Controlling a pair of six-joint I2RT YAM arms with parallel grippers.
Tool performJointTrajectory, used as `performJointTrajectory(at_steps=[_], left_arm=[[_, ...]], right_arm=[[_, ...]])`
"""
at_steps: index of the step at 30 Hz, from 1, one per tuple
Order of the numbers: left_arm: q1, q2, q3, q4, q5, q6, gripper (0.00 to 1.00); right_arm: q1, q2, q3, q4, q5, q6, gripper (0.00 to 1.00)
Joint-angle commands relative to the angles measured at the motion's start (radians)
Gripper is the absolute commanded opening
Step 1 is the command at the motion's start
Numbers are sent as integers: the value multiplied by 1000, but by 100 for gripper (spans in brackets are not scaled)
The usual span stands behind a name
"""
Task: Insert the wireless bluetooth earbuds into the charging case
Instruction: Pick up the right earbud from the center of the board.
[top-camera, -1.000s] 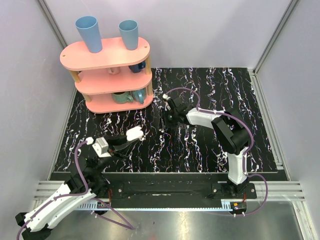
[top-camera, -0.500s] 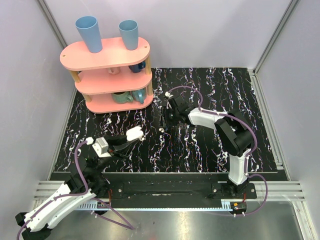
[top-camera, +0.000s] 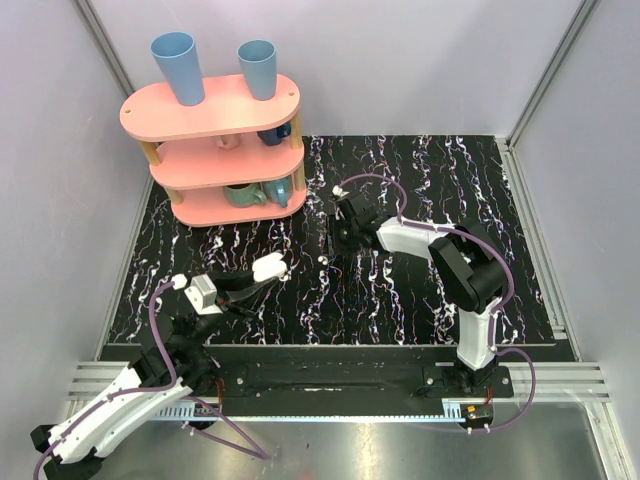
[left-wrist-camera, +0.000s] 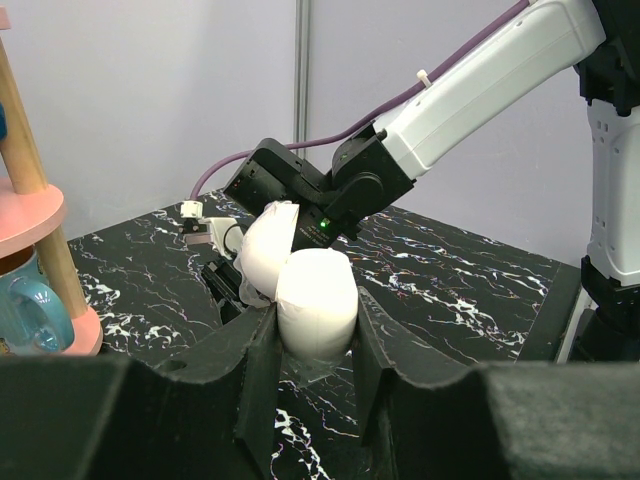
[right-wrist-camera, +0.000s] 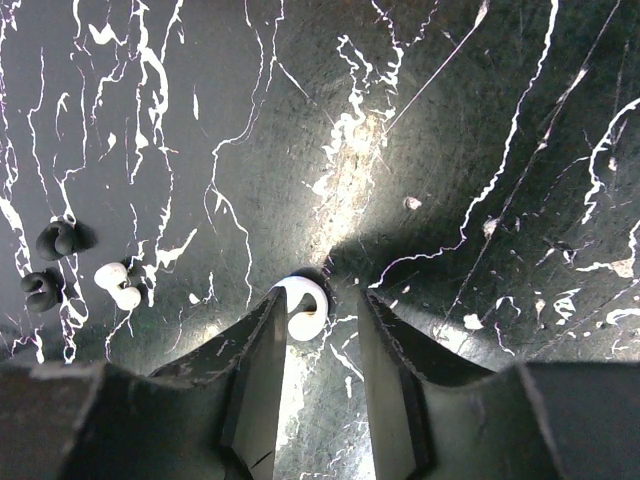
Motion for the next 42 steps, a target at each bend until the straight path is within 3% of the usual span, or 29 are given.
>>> performJointTrajectory(at_steps=[1, 42], left_arm=[[-2, 5, 26, 36, -9, -4, 0], [-2, 22, 25, 41, -6, -2, 0]], right_arm=[[-3, -17, 5, 13, -15, -5, 41], [18, 50, -2, 2, -71, -29, 37]])
